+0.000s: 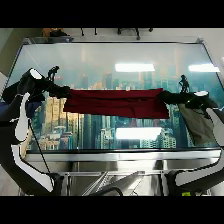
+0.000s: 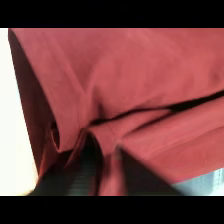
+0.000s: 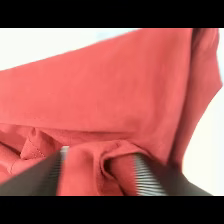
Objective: Fold the shirts.
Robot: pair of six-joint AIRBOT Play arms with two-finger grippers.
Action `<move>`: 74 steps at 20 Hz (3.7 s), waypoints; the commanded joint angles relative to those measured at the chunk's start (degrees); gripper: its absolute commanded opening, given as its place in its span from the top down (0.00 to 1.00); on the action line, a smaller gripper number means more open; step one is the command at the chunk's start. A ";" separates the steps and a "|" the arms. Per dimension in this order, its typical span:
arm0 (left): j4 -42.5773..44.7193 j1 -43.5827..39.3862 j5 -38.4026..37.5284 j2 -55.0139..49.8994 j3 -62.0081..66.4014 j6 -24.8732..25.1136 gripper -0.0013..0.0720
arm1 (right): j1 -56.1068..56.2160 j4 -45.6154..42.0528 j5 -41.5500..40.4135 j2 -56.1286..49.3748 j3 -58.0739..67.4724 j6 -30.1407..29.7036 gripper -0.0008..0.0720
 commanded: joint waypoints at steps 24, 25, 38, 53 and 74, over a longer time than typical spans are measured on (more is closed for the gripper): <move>-15.19 -20.76 11.96 -1.44 4.37 -4.11 0.96 | 1.77 -4.42 22.45 -1.86 19.21 5.92 0.96; -15.21 -24.24 16.31 -2.62 3.37 -4.11 0.96 | 1.79 -4.24 26.53 -0.50 22.38 7.34 0.96; -29.64 -42.95 23.63 -21.53 19.34 -7.06 0.96 | 2.40 -1.22 35.52 4.44 35.23 15.43 0.96; -37.97 -7.56 -11.82 25.20 18.84 1.90 0.96 | 55.58 -1.88 -11.56 -20.48 35.47 12.04 0.28; -37.59 -0.79 -13.84 37.11 18.78 4.42 0.96 | 18.16 -22.21 15.23 -8.07 20.15 26.84 0.33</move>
